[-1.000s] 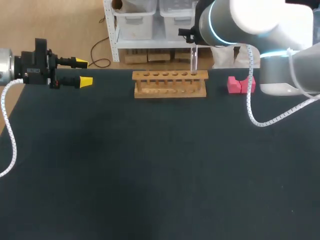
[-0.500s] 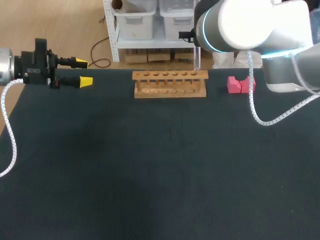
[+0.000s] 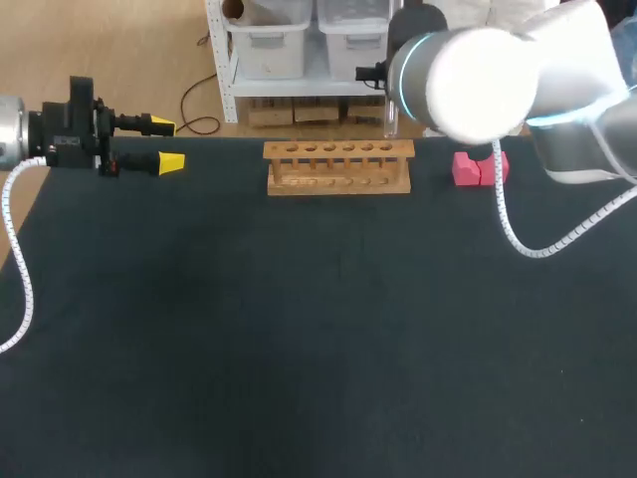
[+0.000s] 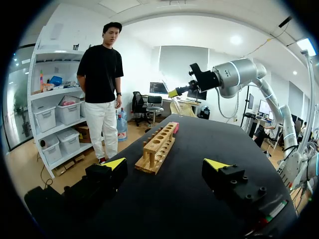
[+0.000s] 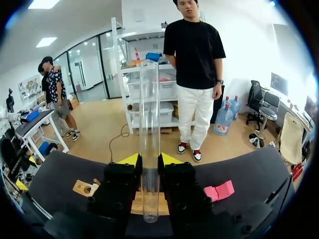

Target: Grasp the test tube, adjust it, and insert it.

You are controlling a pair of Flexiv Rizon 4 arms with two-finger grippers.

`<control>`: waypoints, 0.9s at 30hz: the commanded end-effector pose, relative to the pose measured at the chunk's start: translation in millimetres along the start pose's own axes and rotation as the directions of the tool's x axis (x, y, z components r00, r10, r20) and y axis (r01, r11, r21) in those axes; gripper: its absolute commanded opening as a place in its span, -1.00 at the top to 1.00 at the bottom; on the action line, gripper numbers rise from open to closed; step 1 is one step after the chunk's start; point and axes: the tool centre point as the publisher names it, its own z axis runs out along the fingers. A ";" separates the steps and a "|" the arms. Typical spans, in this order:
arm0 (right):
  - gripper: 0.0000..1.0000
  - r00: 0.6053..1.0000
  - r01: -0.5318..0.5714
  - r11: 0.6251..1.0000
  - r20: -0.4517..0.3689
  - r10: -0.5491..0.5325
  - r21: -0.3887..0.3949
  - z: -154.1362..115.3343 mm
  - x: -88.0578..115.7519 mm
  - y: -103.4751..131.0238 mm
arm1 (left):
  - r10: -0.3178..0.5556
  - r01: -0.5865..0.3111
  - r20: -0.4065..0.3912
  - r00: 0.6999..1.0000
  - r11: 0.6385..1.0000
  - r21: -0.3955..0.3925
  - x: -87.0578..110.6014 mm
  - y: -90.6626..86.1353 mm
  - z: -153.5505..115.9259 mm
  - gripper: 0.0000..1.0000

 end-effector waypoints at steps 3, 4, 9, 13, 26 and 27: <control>1.00 0.536 0.007 1.000 0.844 -0.002 -0.002 1.2 1.1 -0.6 | 0.003 -0.003 0.005 1.000 1.000 -0.003 1.4 -0.9 0.0 -1.00; 1.00 0.532 0.008 1.000 0.846 -0.001 -0.003 1.2 -0.1 -0.7 | 0.003 -0.003 0.005 1.000 1.000 -0.003 1.4 -0.9 0.0 -1.00; 1.00 0.520 0.003 1.000 0.854 0.005 -0.007 0.7 -3.3 -1.2 | 0.003 -0.003 0.005 1.000 1.000 -0.003 1.4 -0.9 0.0 -1.00; 1.00 0.522 0.000 1.000 0.853 0.012 -0.014 -0.9 -4.1 -0.9 | 0.003 -0.003 0.005 1.000 1.000 -0.003 1.4 -0.9 0.0 -1.00; 1.00 0.647 -0.020 0.994 0.756 0.097 -0.110 -9.4 -8.5 -1.3 | 0.003 -0.003 0.005 1.000 1.000 -0.003 1.4 -0.9 0.0 -1.00; 1.00 0.645 -0.033 0.991 0.755 0.120 -0.130 -10.5 -10.3 -2.0 | 0.003 -0.003 0.005 1.000 1.000 -0.003 1.4 -0.9 0.0 -1.00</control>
